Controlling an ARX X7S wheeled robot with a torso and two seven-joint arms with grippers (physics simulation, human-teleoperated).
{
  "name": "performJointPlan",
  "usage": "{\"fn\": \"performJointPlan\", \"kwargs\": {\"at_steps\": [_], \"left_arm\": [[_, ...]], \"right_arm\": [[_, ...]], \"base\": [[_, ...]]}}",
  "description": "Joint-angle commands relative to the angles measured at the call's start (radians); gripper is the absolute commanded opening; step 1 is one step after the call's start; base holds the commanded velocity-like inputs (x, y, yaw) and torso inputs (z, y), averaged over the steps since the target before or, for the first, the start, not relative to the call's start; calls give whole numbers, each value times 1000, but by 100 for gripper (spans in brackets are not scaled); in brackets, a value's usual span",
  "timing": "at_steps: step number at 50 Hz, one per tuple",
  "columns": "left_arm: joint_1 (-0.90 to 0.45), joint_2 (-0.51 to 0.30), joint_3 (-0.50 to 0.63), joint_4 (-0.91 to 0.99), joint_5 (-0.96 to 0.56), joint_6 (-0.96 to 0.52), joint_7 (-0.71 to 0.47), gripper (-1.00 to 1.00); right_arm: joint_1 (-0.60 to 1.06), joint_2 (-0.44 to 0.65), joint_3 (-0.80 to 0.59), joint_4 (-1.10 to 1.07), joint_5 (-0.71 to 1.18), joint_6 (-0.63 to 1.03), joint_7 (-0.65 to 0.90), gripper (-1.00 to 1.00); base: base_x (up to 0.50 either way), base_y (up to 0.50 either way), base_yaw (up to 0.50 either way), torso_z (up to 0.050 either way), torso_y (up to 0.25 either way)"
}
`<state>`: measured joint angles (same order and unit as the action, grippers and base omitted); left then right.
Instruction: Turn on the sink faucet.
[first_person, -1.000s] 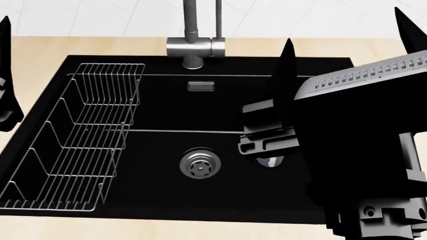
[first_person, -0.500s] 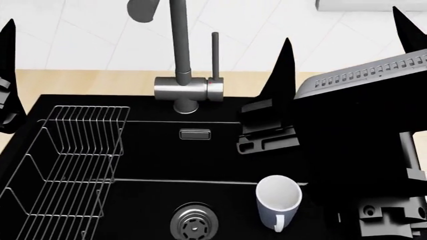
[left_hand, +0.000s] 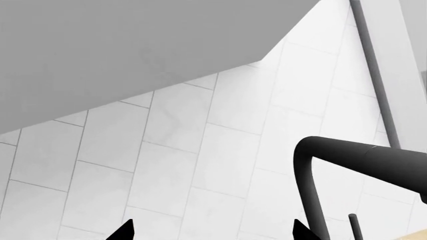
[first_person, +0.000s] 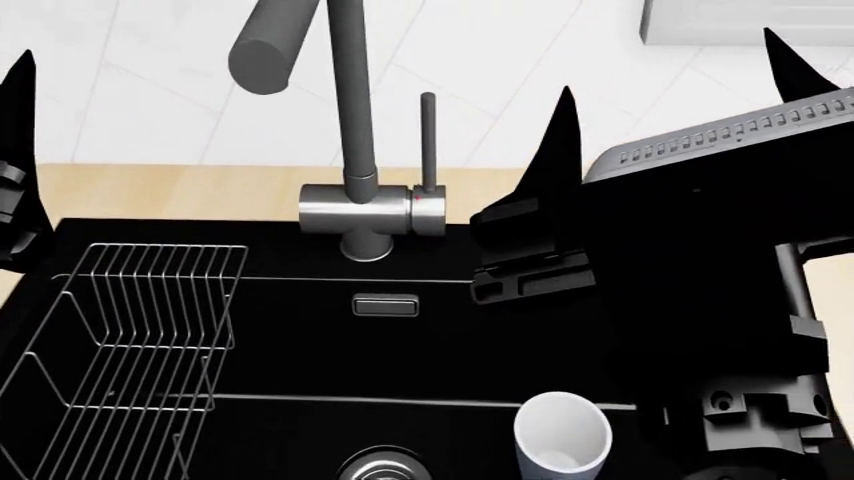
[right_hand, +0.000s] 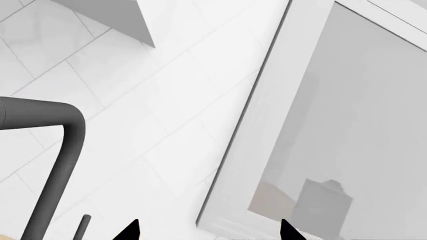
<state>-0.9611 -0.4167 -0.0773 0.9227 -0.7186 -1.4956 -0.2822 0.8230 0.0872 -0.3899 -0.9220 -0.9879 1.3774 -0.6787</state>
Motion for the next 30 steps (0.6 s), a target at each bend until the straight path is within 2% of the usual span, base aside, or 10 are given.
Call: {"fn": "performJointPlan", "kwargs": {"at_steps": [1,8,13,17,19,24,30], "left_arm": [[16,-13,-1,-14,-20,21,-10,100],[13,-13,4,-18,-33,21,-21,100],[17,-17,7,-21,-42,26,-27,100],[22,-20,21,-33,-39,40,-30,100],[27,-23,24,-35,-41,42,-31,100],[49,-35,36,-52,-30,76,-28,100],[75,-47,46,-65,-20,109,-24,100]], "right_arm": [[-3,-31,68,57,92,-46,28,100],[-1,-22,65,49,88,-29,26,100],[-2,-32,90,65,124,-55,43,100],[12,-75,189,173,262,-140,86,100],[30,-84,245,268,402,-177,138,100],[85,-83,284,436,618,-244,266,100],[123,-79,304,545,791,-276,357,100]], "base": [[0,0,0,0,0],[281,0,0,0,0],[27,0,0,0,0],[0,0,0,0,0],[0,0,0,0,0],[0,0,0,0,0],[0,0,0,0,0]]}}
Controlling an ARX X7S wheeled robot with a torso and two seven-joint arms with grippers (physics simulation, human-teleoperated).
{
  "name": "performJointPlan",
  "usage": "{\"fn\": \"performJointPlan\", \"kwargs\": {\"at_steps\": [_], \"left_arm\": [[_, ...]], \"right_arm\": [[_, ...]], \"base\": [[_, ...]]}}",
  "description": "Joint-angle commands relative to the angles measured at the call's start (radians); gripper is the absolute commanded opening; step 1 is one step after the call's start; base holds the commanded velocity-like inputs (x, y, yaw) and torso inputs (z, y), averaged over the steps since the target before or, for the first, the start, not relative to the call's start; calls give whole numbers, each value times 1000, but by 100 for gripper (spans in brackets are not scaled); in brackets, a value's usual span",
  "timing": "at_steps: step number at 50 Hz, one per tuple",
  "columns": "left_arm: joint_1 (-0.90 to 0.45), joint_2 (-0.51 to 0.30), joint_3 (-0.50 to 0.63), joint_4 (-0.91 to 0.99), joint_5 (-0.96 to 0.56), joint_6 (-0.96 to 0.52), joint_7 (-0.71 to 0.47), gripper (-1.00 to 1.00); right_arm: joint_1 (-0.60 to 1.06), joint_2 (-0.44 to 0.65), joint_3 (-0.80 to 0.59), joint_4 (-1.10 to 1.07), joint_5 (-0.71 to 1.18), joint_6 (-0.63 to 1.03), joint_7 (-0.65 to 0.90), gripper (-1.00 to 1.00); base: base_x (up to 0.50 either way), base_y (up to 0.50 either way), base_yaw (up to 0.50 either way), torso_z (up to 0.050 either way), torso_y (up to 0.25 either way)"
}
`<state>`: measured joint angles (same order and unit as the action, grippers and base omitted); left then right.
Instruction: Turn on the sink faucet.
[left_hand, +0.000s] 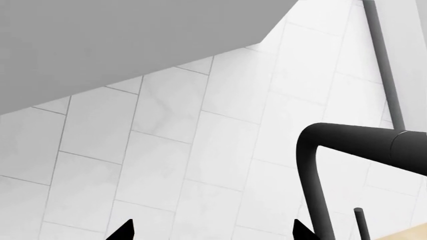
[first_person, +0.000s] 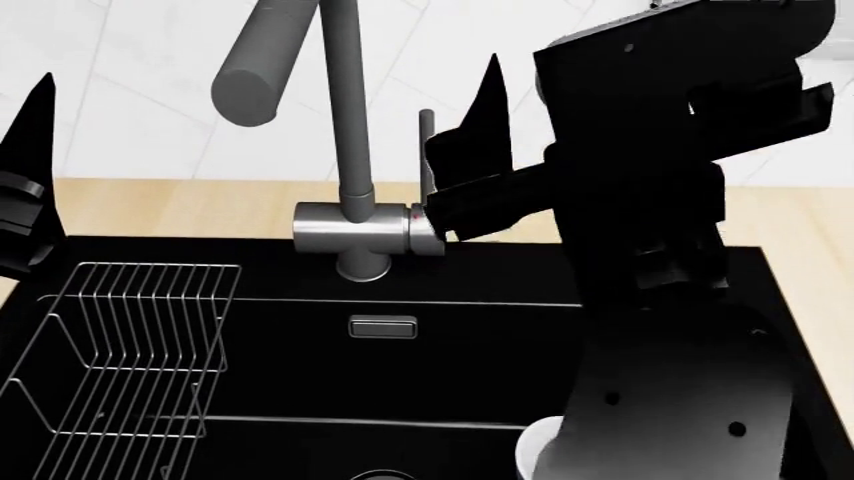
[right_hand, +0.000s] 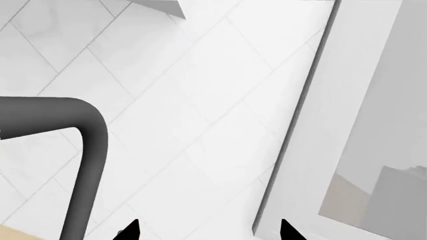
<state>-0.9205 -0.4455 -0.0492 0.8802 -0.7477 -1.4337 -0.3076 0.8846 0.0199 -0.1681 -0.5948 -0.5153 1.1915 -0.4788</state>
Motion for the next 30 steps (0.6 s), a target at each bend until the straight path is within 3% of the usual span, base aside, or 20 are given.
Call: {"fn": "performJointPlan", "kwargs": {"at_steps": [1,12,30], "left_arm": [[36,-19,20,-25,10,51,2,100],[32,-41,60,-21,19,67,-5,100],[15,-42,15,-2,-29,33,-19,100]], "right_arm": [[64,-10,79,233,331,-98,167,100],[153,10,84,324,416,-108,210,100],[249,30,40,283,451,-30,229,100]], "base": [[0,0,0,0,0],[0,0,0,0,-8],[0,0,0,23,-191]]}}
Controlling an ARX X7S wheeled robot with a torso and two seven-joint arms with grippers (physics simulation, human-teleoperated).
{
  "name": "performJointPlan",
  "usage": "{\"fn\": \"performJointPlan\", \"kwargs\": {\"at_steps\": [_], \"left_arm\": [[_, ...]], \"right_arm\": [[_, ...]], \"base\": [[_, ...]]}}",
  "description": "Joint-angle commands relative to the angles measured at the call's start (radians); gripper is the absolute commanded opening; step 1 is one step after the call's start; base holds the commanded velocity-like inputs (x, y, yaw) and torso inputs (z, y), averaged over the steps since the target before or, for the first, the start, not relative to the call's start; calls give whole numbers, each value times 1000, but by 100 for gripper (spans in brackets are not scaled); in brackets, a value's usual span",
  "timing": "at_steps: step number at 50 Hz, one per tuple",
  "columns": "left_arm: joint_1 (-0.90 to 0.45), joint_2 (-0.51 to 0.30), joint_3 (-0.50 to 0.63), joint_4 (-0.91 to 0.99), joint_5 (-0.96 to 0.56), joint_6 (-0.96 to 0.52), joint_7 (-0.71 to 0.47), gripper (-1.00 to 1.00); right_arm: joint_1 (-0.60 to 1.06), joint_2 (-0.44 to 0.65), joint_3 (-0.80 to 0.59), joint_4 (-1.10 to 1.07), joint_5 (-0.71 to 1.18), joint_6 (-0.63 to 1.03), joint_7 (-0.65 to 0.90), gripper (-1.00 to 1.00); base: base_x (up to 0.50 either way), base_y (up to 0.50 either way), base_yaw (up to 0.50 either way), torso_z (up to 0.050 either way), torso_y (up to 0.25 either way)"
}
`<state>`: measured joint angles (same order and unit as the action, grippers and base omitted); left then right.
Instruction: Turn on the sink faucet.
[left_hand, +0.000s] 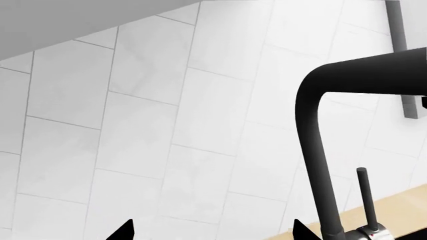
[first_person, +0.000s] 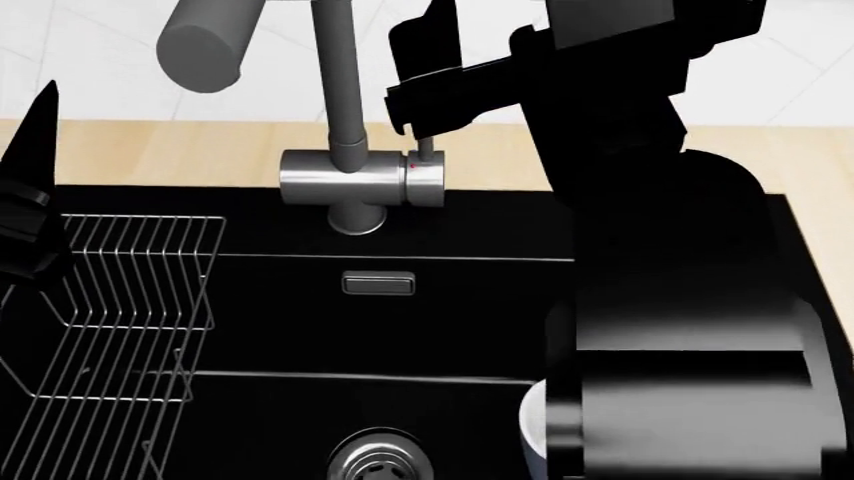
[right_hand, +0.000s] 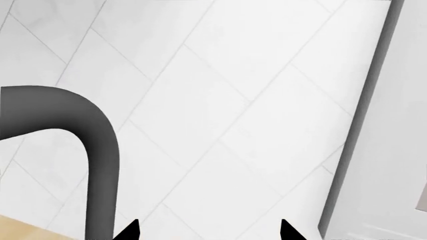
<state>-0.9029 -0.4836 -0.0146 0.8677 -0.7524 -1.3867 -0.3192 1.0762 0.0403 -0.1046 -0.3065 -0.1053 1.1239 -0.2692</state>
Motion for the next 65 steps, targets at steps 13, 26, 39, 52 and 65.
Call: {"fn": "performJointPlan", "kwargs": {"at_steps": [13,26,39,52,65], "left_arm": [[8,-5,-26,0,-42,-13,-17,100],[15,-11,-12,-6,-47,1,-24,100],[48,-29,-2,-19,-38,42,-19,100],[52,-33,19,-28,-36,58,-25,100],[56,-39,22,-27,-47,61,-31,100]], "right_arm": [[100,3,-30,140,88,-24,33,100],[87,8,-31,318,115,-122,60,100],[88,-23,-99,573,149,-287,93,100],[136,-15,-135,793,210,-402,124,100],[162,-11,-155,935,246,-483,141,100]], "base": [[0,0,0,2,-9],[0,0,0,0,0],[0,0,0,0,0],[0,0,0,0,0],[0,0,0,0,0]]}}
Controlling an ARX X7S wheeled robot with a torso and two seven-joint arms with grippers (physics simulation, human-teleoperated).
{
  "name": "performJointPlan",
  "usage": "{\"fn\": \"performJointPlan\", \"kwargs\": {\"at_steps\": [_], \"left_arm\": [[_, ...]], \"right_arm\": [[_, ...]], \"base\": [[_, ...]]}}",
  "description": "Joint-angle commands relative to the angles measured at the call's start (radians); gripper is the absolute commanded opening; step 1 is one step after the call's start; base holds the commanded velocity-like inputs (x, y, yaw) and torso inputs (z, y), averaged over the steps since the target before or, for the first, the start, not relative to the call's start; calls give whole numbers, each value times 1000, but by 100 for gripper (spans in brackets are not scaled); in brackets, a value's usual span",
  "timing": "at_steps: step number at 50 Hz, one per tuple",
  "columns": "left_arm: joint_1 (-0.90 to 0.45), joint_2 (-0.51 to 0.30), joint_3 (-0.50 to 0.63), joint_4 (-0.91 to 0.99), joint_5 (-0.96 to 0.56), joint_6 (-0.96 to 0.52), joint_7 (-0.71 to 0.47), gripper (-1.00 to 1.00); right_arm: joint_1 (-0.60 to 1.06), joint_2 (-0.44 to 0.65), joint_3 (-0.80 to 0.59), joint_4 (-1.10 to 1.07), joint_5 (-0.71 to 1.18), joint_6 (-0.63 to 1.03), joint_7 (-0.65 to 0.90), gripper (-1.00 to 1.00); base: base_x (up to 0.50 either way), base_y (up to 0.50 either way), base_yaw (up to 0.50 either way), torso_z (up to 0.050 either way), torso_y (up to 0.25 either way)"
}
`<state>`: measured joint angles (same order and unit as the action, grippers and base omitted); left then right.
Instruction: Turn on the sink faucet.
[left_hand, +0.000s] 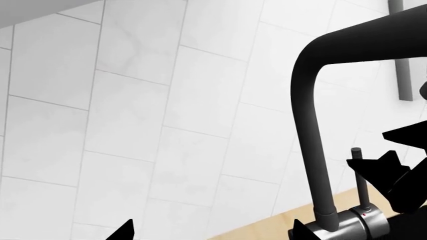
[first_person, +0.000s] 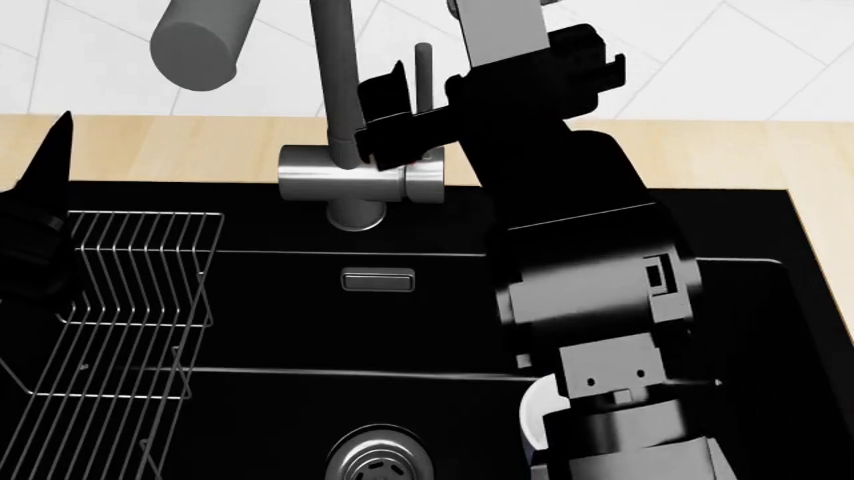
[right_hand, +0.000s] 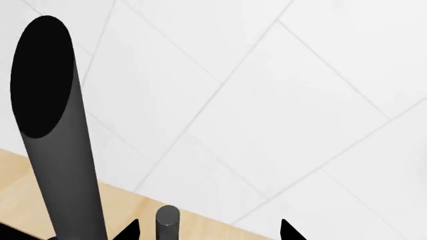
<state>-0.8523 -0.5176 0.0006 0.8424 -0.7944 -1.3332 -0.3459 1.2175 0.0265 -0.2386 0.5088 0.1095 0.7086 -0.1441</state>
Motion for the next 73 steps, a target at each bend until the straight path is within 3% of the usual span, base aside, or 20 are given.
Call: {"fn": "performJointPlan", "kwargs": {"at_steps": [1,31,52,64,73], "left_arm": [[6,-6,7,-2,-6,7,-5,100],[16,-32,27,15,-16,25,-21,100],[64,-40,27,15,-26,49,-27,100],[80,-45,67,-5,-12,64,-27,100],[111,-56,57,-10,-11,88,-22,100]], "right_arm": [[23,3,-24,127,33,-72,17,100],[152,-18,-174,501,140,-269,34,100],[168,90,-110,548,200,-303,94,100],[95,173,-46,237,285,-159,153,100],[68,225,-19,-121,345,16,230,100]], "base": [[0,0,0,0,0],[0,0,0,0,0],[0,0,0,0,0],[0,0,0,0,0],[0,0,0,0,0]]}}
